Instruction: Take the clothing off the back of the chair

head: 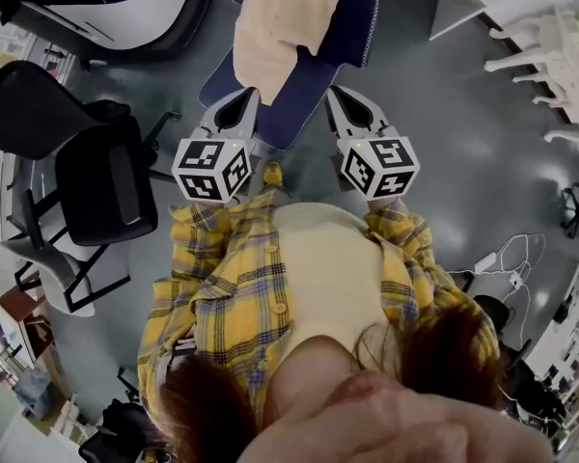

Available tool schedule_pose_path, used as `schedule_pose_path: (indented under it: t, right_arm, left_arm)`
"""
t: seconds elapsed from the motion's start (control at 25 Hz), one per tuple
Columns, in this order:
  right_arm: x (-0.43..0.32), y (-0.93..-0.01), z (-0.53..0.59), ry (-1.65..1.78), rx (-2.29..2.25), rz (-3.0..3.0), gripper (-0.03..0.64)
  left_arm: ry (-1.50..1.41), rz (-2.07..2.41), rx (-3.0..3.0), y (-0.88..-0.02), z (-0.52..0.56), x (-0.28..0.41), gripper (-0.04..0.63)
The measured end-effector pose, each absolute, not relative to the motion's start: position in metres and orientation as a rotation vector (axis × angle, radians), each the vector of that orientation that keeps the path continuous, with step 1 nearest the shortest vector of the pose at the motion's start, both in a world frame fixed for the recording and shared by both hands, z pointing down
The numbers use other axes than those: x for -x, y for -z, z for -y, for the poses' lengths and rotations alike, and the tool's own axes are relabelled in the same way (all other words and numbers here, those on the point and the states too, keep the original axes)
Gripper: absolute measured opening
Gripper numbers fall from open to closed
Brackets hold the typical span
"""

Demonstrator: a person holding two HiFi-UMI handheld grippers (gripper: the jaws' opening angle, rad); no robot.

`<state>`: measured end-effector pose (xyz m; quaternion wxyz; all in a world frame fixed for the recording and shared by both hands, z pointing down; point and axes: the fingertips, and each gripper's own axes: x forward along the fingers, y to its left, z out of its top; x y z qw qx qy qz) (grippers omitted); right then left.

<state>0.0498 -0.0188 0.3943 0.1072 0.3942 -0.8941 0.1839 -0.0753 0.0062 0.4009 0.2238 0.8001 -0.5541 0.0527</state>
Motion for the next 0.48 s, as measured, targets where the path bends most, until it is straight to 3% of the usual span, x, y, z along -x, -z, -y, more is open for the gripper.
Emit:
schedule_pose_path:
  t: [0.48]
  right_arm:
    - [-0.037,-0.406,0.038,-0.591,-1.251,2.556,0.015]
  left_arm:
    - [-0.223,1.400,-2.335,-0.417,0.038,0.081,0.002]
